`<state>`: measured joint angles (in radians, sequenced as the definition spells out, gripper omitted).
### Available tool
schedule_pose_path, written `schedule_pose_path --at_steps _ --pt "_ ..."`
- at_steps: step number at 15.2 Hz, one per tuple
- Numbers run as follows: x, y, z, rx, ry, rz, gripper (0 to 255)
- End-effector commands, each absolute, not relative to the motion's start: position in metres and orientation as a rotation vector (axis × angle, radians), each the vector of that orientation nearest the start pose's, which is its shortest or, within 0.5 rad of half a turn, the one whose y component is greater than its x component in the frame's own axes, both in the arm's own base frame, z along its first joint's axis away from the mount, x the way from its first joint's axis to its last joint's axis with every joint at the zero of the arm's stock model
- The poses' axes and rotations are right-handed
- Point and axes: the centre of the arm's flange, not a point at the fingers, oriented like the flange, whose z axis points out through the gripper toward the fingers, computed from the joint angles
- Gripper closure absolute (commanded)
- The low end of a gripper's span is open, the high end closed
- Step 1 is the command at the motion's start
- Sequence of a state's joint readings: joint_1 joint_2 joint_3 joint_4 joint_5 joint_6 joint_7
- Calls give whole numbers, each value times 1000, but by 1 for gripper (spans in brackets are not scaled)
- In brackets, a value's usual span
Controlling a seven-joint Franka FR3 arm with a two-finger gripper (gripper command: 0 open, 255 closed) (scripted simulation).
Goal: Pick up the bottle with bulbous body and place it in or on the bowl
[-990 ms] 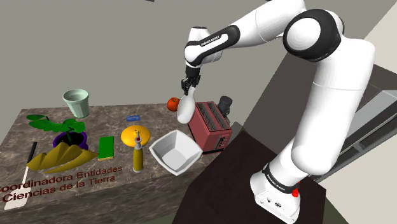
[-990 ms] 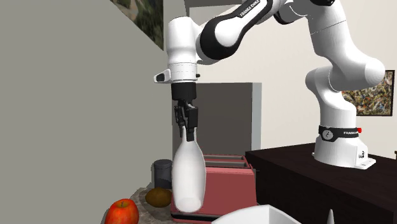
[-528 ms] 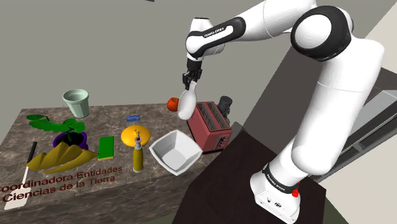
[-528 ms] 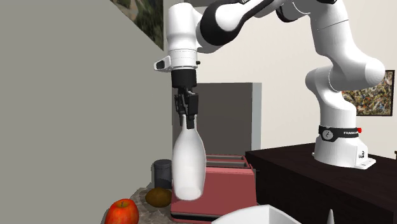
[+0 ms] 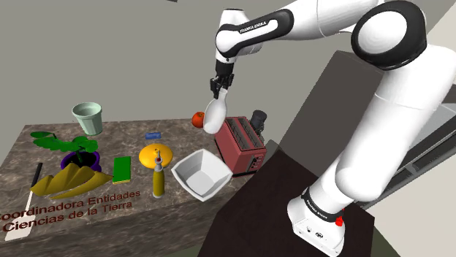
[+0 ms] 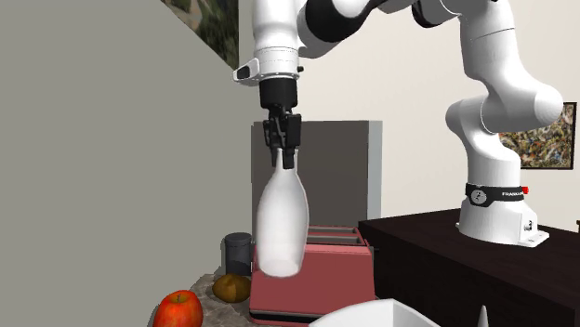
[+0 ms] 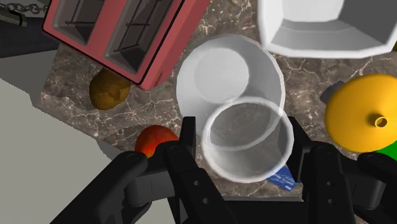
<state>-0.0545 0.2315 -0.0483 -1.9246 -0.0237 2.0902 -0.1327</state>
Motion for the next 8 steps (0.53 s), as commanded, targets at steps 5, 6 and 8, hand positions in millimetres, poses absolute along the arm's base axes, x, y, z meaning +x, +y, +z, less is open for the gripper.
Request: schedule_pose_path --at_steps 5,6,8 --pt "554 -4 398 -3162 -68 109 255" --pt "547 5 404 -3162 -68 109 255" --pt "532 25 414 -3162 -68 109 255"
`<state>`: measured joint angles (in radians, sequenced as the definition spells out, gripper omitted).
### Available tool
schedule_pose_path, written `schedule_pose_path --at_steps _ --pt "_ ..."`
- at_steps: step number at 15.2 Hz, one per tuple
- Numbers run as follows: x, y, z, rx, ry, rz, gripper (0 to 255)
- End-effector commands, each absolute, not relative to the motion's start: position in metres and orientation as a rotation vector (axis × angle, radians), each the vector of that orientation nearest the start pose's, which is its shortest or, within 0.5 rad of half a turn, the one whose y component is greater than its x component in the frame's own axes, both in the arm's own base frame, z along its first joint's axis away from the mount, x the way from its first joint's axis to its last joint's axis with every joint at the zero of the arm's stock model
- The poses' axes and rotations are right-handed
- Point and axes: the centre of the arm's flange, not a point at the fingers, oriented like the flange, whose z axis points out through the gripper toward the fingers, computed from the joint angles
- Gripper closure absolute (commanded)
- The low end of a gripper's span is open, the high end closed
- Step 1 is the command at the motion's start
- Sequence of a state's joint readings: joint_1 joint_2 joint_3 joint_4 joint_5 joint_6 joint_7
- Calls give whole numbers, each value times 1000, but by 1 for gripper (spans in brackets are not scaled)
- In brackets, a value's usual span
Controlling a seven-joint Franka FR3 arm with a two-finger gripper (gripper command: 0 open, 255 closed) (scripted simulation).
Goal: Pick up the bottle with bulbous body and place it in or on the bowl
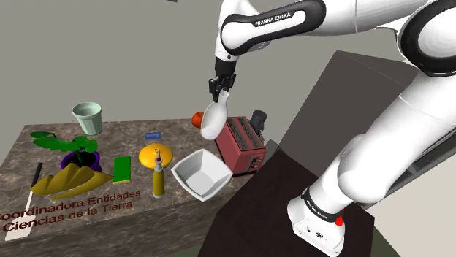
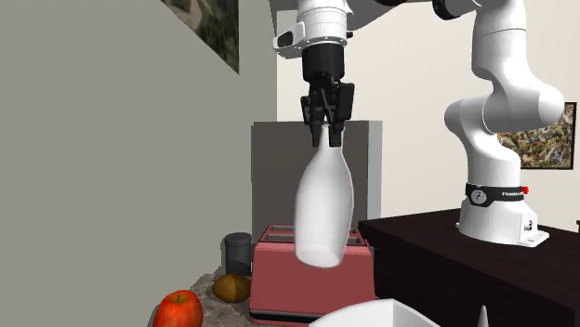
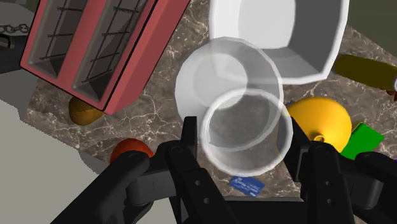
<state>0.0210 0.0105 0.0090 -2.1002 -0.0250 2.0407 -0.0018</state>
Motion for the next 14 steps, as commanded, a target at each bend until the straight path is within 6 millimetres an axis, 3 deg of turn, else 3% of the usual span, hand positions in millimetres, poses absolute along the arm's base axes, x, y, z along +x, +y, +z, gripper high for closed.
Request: schedule_pose_path --at_steps 1,9,14 --pt "525 35 419 -3162 -68 109 255" --pt "468 113 460 -3162 -68 109 255" --pt "468 113 434 -3162 -68 109 255"
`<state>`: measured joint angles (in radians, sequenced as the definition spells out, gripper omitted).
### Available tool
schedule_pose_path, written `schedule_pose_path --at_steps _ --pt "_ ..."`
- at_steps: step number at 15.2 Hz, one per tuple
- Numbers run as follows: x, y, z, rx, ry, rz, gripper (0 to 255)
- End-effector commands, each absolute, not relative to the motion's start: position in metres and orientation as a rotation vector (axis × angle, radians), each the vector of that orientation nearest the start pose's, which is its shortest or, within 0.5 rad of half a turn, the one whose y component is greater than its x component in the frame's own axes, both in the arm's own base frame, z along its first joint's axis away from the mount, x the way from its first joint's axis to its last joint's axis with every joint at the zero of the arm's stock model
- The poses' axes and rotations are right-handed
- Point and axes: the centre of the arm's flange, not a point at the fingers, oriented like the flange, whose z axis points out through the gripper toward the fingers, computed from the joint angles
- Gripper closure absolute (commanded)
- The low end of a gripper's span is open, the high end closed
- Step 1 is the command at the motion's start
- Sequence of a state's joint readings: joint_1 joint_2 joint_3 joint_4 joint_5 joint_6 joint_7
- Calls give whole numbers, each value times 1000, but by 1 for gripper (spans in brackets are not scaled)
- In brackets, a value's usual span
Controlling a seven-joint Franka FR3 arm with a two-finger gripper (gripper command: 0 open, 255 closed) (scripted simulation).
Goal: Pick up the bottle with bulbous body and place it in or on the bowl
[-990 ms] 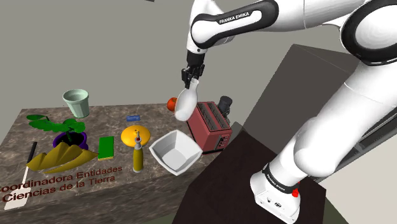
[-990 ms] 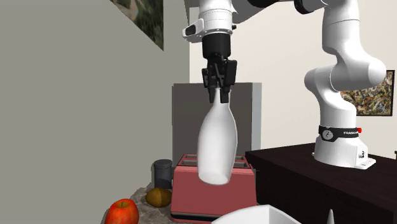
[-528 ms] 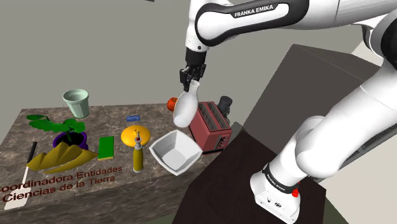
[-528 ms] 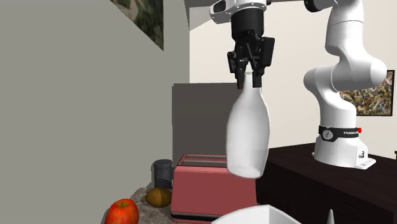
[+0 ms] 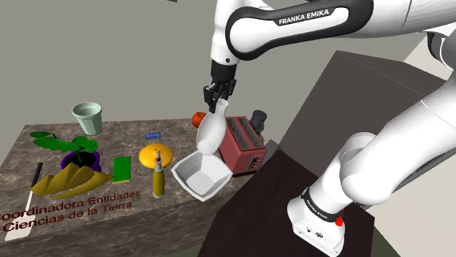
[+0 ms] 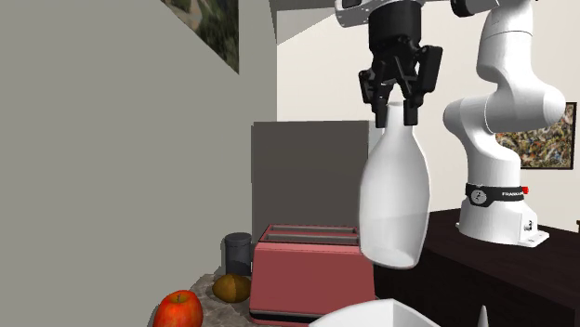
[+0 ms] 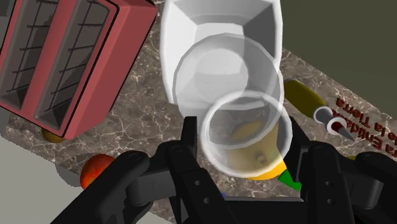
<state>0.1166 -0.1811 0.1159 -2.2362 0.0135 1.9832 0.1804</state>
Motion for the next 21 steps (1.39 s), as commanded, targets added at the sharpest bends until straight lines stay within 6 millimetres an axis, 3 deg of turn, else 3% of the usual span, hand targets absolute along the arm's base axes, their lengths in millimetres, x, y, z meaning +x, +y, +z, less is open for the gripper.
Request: schedule_pose_path --at_steps 1,21 --pt "468 113 428 -3162 -68 109 255" --pt "468 113 323 -3162 -68 109 255"
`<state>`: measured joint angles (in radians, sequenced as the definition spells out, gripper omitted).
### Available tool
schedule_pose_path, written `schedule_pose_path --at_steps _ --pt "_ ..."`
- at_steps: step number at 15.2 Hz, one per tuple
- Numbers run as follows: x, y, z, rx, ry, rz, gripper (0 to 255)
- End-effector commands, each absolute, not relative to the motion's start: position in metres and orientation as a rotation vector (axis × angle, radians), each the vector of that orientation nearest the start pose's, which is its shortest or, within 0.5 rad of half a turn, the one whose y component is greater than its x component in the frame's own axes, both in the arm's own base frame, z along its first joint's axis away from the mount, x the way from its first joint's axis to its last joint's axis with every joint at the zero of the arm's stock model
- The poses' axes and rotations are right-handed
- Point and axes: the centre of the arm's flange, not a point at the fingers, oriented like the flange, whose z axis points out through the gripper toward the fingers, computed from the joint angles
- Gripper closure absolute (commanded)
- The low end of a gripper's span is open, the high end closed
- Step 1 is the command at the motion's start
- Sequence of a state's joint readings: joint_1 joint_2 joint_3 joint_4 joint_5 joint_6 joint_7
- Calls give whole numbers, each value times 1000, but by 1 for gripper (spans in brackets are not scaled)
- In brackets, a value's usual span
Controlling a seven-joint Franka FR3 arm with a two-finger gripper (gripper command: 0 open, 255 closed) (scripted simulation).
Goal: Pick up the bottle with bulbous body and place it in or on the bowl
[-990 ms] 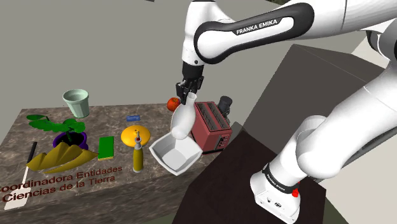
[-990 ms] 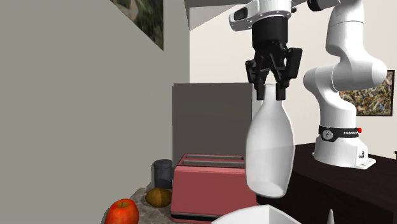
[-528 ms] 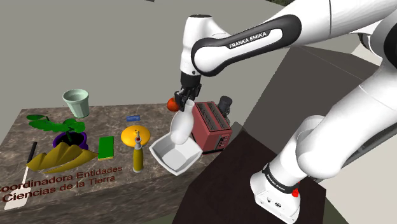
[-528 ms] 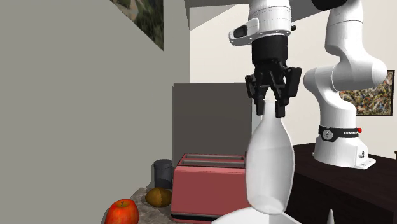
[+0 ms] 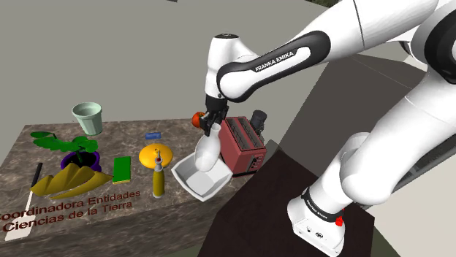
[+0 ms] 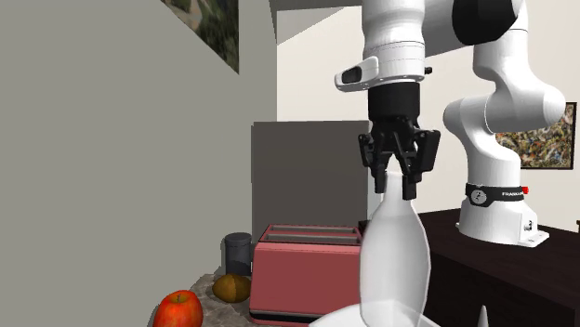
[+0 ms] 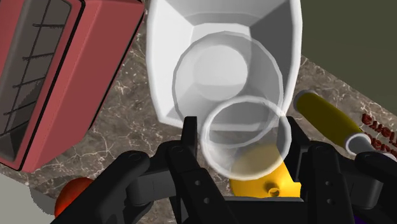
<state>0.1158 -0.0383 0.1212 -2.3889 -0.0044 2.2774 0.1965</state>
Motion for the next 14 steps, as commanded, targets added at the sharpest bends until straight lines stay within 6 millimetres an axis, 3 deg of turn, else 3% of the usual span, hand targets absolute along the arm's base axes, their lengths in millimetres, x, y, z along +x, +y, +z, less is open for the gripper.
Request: schedule_pose_path --at_steps 1,7,14 --pt "468 113 318 -3162 -68 109 255" --pt "468 113 287 -3162 -68 109 255" --pt "468 113 287 -3162 -68 109 255"
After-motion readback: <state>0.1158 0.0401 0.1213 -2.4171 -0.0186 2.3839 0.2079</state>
